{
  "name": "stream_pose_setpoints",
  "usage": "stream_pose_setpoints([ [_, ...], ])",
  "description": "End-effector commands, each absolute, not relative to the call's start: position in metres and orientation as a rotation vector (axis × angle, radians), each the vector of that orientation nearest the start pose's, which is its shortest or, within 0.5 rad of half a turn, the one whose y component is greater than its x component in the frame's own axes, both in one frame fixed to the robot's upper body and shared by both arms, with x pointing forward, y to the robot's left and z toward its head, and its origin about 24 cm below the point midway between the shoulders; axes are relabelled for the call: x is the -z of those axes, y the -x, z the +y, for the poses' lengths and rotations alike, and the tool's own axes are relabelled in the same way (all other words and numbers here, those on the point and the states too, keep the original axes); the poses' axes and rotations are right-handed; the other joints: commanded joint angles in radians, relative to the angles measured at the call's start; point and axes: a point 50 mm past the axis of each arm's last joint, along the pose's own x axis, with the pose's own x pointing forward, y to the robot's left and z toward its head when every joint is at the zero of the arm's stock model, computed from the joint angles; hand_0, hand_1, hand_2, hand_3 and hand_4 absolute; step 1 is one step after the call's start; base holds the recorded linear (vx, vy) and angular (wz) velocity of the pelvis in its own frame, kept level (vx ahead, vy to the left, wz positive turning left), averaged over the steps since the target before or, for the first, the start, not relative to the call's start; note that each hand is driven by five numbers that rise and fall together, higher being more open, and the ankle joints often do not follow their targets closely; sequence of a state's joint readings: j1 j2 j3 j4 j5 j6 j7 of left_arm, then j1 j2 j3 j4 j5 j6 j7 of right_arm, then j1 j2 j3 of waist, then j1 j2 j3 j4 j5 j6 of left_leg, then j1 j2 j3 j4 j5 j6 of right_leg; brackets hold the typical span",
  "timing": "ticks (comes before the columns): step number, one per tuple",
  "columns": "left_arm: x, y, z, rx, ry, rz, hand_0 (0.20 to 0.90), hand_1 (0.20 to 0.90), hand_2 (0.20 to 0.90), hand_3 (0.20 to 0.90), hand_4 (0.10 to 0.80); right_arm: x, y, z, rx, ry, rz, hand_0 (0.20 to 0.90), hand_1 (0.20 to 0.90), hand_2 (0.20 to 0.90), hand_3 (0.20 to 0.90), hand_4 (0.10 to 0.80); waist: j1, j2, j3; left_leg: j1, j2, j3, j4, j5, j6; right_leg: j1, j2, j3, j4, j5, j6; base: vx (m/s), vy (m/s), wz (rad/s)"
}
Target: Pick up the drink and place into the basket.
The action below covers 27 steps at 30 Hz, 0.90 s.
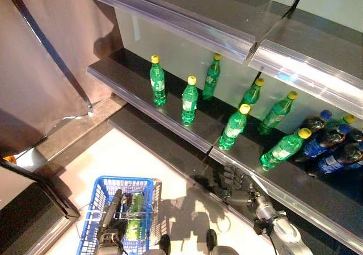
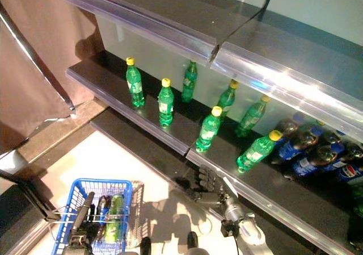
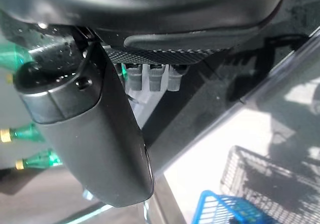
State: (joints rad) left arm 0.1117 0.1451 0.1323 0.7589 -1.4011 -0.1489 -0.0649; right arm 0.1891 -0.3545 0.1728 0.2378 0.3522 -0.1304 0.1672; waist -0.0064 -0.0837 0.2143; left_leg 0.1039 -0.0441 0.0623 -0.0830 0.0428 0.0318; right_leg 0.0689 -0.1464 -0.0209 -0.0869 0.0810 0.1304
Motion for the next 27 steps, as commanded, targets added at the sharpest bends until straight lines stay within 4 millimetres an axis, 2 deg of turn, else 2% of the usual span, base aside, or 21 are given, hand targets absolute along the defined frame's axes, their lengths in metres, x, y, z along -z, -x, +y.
stream_pose_setpoints([
  [1,0.048,-0.203,0.276,-0.532,1.050,-0.032,0.300,0.300,0.300,0.200,0.100,0.005,-0.211,-0.206,-0.150,0.016,0.121,0.900,0.900,0.900,0.900,0.800,0.007,0.043,-0.116,-0.016,-0.037,-0.046,0.095,-0.133,-0.026,-0.014,0.073,-0.001,0.030,-0.045,-0.016,0.082,-0.058,0.10],
  [8,0.051,-0.199,0.275,-0.542,1.046,-0.013,0.300,0.300,0.300,0.200,0.100,0.000,-0.212,-0.211,-0.075,0.013,0.083,0.900,0.900,0.900,0.900,0.800,0.006,0.054,-0.118,-0.001,-0.028,-0.039,0.099,-0.142,-0.031,0.015,0.075,-0.007,0.016,-0.055,-0.022,0.072,-0.039,0.09],
  [16,0.063,-0.178,0.276,-0.608,1.061,0.009,0.300,0.300,0.300,0.200,0.100,-0.020,-0.208,-0.223,0.015,0.034,-0.030,0.900,0.900,0.900,0.900,0.800,-0.001,0.064,-0.083,-0.041,-0.030,-0.050,0.214,-0.181,-0.034,0.001,0.066,0.019,0.058,-0.074,-0.025,0.085,-0.017,-0.01],
  [23,0.055,-0.193,0.269,-0.596,1.100,-0.039,0.300,0.300,0.300,0.200,0.100,-0.052,-0.221,-0.222,0.042,0.068,-0.211,0.900,0.900,0.900,0.900,0.800,-0.014,0.077,0.020,-0.155,-0.033,-0.070,0.311,-0.174,-0.027,-0.112,0.072,0.050,0.172,-0.088,-0.030,-0.060,-0.032,-0.07],
  [25,0.045,-0.206,0.264,-0.564,1.117,-0.092,0.300,0.300,0.300,0.200,0.100,-0.070,-0.232,-0.217,0.036,0.078,-0.309,0.900,0.900,0.900,0.900,0.800,-0.020,0.079,0.080,-0.235,-0.035,-0.078,0.365,-0.173,-0.025,-0.186,0.078,0.067,0.213,-0.087,-0.034,-0.236,-0.049,-0.04],
  [27,0.040,-0.213,0.260,-0.546,1.122,-0.116,0.300,0.300,0.300,0.200,0.100,-0.078,-0.236,-0.214,0.031,0.081,-0.351,0.900,0.900,0.900,0.900,0.800,-0.021,0.079,0.105,-0.280,-0.037,-0.079,0.400,-0.175,-0.025,-0.225,0.081,0.072,0.233,-0.086,-0.036,-0.198,-0.043,-0.16],
])
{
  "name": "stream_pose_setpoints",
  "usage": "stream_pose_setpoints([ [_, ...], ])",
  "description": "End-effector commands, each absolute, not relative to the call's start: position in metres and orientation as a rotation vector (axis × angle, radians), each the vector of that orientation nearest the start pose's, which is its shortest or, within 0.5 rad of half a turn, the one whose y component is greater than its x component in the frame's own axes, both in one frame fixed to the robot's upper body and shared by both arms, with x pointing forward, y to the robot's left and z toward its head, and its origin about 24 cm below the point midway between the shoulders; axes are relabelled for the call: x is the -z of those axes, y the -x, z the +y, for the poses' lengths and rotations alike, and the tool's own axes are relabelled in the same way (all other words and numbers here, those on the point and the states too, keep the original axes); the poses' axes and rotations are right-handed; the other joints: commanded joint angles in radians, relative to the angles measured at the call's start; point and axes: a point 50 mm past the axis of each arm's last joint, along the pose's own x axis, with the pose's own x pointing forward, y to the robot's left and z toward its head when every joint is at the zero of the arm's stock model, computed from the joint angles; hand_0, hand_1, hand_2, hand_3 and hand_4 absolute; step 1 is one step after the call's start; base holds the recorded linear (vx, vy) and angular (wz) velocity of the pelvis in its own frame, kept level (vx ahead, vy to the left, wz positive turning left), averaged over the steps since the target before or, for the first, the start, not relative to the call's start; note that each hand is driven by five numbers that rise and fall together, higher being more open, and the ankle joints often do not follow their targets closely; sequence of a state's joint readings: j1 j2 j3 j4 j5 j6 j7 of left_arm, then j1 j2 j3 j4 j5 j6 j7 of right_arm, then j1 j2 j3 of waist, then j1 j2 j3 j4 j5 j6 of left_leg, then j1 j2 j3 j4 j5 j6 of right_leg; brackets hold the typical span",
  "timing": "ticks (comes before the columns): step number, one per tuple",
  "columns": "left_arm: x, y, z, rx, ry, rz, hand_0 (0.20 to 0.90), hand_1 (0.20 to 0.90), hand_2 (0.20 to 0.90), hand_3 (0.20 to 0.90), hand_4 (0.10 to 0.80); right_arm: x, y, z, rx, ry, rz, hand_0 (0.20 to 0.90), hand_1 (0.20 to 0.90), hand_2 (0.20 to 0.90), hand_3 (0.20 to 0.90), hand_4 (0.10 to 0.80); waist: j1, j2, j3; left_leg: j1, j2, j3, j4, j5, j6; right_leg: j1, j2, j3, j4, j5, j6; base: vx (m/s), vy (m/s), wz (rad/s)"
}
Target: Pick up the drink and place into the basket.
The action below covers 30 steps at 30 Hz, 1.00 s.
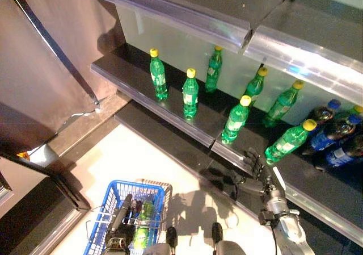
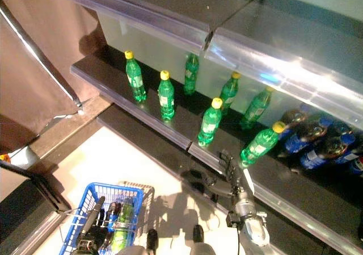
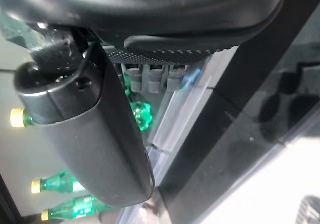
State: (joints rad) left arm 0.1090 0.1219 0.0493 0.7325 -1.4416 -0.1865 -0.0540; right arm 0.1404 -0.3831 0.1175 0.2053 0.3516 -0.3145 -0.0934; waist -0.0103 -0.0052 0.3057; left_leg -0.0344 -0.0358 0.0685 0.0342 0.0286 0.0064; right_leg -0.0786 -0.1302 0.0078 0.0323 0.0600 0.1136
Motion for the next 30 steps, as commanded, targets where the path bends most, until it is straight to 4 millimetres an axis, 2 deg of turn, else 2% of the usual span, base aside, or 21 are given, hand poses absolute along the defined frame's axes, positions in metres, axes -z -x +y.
stream_pose_setpoints([
  [1,0.034,-0.218,0.257,-0.532,1.122,-0.135,0.300,0.300,0.300,0.200,0.100,-0.086,-0.240,-0.212,0.027,0.084,-0.387,0.900,0.900,0.900,0.900,0.800,-0.018,-0.001,0.034,-0.181,-0.049,-0.087,0.312,-0.164,0.000,-0.107,0.068,0.047,0.129,-0.064,-0.022,-0.222,-0.051,-0.14],
  [4,0.014,-0.235,0.251,-0.494,1.126,-0.203,0.300,0.300,0.300,0.200,0.100,-0.111,-0.249,-0.206,0.014,0.100,-0.497,0.900,0.900,0.900,0.900,0.800,-0.014,-0.004,0.090,-0.302,-0.053,-0.092,0.394,-0.169,0.001,-0.206,0.084,0.053,0.176,-0.062,-0.032,-0.224,-0.043,-0.11],
  [8,0.003,-0.243,0.250,-0.474,1.121,-0.242,0.300,0.300,0.300,0.200,0.100,-0.126,-0.253,-0.204,0.010,0.110,-0.570,0.900,0.900,0.900,0.900,0.800,-0.007,-0.003,0.127,-0.372,-0.050,-0.093,0.433,-0.170,-0.001,-0.263,0.099,0.050,0.199,-0.062,-0.040,-0.109,-0.024,-0.14],
  [16,-0.020,-0.256,0.259,-0.460,1.122,-0.338,0.300,0.300,0.300,0.200,0.100,-0.171,-0.254,-0.194,0.003,0.096,-0.788,0.900,0.900,0.900,0.900,0.800,0.005,-0.004,0.206,-0.481,-0.046,-0.100,0.472,-0.165,0.002,-0.357,0.144,0.043,0.238,-0.073,-0.058,-0.085,-0.023,-0.13],
  [24,-0.022,-0.257,0.262,-0.465,1.132,-0.346,0.300,0.300,0.300,0.200,0.100,-0.194,-0.248,-0.191,0.021,0.062,-0.916,0.900,0.900,0.900,0.900,0.800,0.014,-0.005,0.214,-0.492,-0.051,-0.108,0.447,-0.155,0.001,-0.362,0.151,0.039,0.217,-0.068,-0.054,-0.013,-0.010,-0.04],
  [30,-0.012,-0.254,0.261,-0.483,1.141,-0.304,0.300,0.300,0.300,0.200,0.100,-0.209,-0.244,-0.191,0.029,0.047,-0.985,0.900,0.900,0.900,0.900,0.800,0.025,0.000,0.214,-0.474,-0.057,-0.110,0.427,-0.153,0.002,-0.333,0.135,0.024,0.189,-0.064,-0.047,0.012,-0.008,0.01],
])
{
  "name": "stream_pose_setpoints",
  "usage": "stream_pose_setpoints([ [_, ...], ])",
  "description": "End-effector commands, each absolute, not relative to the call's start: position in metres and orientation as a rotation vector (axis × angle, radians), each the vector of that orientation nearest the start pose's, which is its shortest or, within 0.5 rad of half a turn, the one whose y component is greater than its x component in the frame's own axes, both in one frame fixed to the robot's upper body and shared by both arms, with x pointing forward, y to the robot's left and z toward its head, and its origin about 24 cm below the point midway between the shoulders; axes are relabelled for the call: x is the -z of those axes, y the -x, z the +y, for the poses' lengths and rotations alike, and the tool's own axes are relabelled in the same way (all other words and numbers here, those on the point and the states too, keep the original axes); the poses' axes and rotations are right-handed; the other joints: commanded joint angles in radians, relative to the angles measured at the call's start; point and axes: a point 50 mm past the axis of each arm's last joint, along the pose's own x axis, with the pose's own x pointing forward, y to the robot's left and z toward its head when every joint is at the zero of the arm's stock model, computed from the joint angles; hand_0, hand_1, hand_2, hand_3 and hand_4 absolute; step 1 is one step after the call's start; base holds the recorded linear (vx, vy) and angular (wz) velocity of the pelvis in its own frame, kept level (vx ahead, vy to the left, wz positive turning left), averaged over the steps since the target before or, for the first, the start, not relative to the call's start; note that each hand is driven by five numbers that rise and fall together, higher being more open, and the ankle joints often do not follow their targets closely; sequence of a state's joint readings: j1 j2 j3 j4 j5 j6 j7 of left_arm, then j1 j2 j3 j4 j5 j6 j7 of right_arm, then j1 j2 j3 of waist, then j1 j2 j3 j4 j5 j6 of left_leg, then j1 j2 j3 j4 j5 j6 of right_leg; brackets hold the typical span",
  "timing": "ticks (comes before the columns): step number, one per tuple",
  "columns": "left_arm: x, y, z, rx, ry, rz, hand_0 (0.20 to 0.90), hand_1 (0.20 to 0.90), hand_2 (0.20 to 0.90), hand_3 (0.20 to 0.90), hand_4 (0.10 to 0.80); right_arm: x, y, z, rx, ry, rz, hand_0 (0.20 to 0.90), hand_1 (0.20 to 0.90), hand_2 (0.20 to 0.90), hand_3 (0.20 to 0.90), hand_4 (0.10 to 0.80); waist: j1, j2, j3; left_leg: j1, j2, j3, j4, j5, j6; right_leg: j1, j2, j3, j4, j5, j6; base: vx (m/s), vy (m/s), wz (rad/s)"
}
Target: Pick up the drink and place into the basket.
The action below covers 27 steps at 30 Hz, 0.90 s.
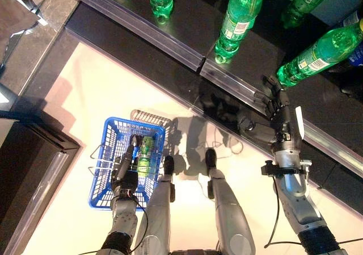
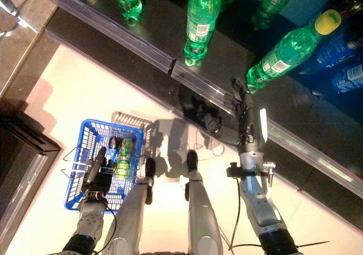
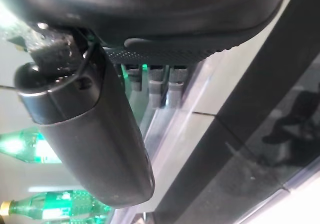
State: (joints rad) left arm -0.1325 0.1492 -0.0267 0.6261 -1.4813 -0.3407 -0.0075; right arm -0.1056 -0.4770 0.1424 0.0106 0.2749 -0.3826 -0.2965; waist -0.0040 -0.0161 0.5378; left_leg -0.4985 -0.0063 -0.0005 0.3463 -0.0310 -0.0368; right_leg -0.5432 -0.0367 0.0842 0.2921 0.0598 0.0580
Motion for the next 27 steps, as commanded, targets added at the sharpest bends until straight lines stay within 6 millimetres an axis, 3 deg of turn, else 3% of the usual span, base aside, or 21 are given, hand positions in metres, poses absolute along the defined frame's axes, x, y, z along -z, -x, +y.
stream_pose_setpoints([
  [1,-0.012,-0.254,0.262,-0.483,1.141,-0.303,0.300,0.300,0.300,0.200,0.100,-0.210,-0.244,-0.191,0.028,0.044,-0.991,0.900,0.900,0.900,0.900,0.800,0.018,0.010,-0.018,-0.012,-0.088,-0.041,0.111,-0.086,0.045,0.130,0.038,-0.053,-0.074,-0.059,0.008,0.031,-0.018,0.06],
  [16,-0.008,-0.261,0.261,-0.472,1.123,-0.221,0.300,0.300,0.300,0.200,0.100,-0.228,-0.260,-0.190,0.017,-0.036,-0.970,0.900,0.900,0.900,0.900,0.800,0.050,0.004,-0.018,0.039,-0.093,-0.043,0.104,-0.094,0.040,0.205,0.010,-0.102,-0.108,-0.059,0.009,0.034,-0.016,0.09],
  [27,-0.005,-0.265,0.264,-0.462,1.108,-0.165,0.300,0.300,0.300,0.200,0.100,-0.229,-0.281,-0.196,0.132,-0.109,-0.890,0.900,0.900,0.900,0.900,0.800,0.072,0.011,-0.018,0.073,-0.094,-0.046,0.110,-0.099,0.036,0.238,-0.008,-0.140,-0.097,-0.067,0.004,0.053,0.000,0.10],
])
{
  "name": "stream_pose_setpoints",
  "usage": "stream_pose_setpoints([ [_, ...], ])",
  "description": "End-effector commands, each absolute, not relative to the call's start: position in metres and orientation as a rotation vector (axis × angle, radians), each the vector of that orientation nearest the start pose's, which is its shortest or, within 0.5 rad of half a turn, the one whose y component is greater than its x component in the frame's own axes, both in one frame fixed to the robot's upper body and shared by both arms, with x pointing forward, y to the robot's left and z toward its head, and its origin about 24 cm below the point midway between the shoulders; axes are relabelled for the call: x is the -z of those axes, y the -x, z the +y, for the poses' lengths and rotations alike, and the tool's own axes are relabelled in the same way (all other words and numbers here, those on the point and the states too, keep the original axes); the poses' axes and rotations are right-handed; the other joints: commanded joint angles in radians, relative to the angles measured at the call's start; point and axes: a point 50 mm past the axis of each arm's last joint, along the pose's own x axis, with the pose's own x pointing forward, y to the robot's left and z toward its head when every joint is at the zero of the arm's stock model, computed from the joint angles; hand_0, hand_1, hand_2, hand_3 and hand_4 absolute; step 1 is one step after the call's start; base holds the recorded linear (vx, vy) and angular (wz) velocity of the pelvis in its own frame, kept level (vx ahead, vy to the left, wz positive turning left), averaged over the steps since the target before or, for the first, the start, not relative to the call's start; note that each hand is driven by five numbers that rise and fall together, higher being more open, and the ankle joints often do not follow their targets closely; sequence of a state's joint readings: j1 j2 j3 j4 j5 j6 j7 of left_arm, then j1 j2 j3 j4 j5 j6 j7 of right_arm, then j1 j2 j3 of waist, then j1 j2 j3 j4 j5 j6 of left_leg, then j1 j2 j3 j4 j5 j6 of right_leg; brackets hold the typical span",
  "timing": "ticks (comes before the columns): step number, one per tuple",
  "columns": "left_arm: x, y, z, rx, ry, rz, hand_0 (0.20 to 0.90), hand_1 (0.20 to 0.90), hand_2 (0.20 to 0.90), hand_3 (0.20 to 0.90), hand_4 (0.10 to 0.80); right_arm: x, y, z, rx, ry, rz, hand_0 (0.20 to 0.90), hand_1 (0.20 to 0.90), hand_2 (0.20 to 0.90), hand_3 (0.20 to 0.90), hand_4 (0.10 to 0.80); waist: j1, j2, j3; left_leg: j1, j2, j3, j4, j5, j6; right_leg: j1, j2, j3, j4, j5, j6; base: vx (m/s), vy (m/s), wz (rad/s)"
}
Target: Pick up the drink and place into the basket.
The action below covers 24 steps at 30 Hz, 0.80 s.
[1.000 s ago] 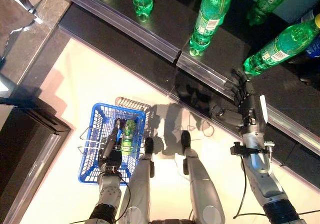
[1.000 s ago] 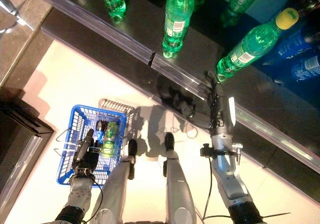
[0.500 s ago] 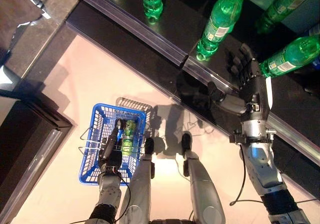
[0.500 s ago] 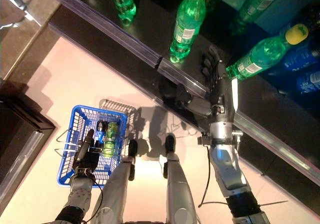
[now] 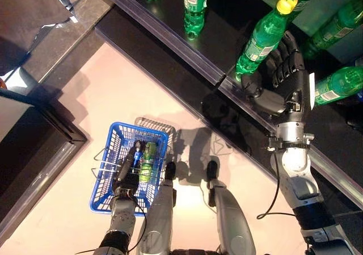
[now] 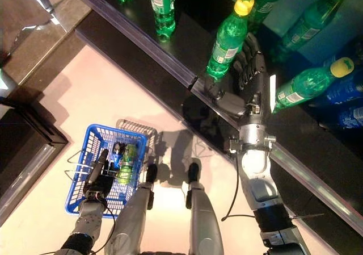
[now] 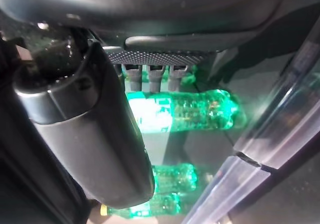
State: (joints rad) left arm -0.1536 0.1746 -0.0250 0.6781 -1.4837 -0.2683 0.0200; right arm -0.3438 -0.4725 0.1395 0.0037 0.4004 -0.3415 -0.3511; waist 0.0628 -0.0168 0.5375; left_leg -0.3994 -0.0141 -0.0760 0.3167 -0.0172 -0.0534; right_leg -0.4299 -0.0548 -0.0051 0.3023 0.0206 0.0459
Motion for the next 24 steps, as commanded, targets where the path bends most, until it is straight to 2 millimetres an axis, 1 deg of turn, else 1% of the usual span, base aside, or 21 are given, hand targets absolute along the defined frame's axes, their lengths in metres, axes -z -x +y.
stream_pose_setpoints([
  [1,-0.005,-0.265,0.264,-0.462,1.108,-0.164,0.300,0.300,0.300,0.200,0.100,-0.229,-0.282,-0.196,0.136,-0.110,-0.888,0.900,0.900,0.900,0.900,0.800,0.006,0.012,-0.018,-0.025,-0.086,0.030,0.139,-0.112,0.052,0.126,0.010,-0.051,-0.107,-0.028,0.016,0.039,0.014,0.13],
  [9,-0.008,-0.270,0.262,-0.441,1.108,-0.150,0.300,0.300,0.300,0.200,0.100,-0.231,-0.290,-0.203,0.240,-0.132,-0.868,0.900,0.900,0.900,0.900,0.800,0.016,0.018,-0.018,-0.026,-0.086,0.027,0.139,-0.112,0.051,0.116,0.005,-0.064,-0.095,-0.033,0.016,0.022,0.017,0.06],
  [13,-0.009,-0.272,0.261,-0.434,1.107,-0.144,0.300,0.300,0.300,0.200,0.100,-0.234,-0.293,-0.202,0.254,-0.117,-0.869,0.900,0.900,0.900,0.900,0.800,0.021,0.017,-0.018,-0.030,-0.088,0.026,0.144,-0.113,0.052,0.111,0.002,-0.070,-0.088,-0.033,0.016,0.010,0.001,0.02],
  [24,-0.012,-0.278,0.264,-0.418,1.095,-0.128,0.300,0.300,0.300,0.200,0.100,-0.249,-0.306,-0.204,0.272,-0.081,-0.859,0.900,0.900,0.900,0.900,0.800,0.034,0.014,-0.018,-0.047,-0.092,0.019,0.160,-0.120,0.054,0.084,0.000,-0.080,-0.066,-0.035,0.018,0.016,0.003,0.06],
])
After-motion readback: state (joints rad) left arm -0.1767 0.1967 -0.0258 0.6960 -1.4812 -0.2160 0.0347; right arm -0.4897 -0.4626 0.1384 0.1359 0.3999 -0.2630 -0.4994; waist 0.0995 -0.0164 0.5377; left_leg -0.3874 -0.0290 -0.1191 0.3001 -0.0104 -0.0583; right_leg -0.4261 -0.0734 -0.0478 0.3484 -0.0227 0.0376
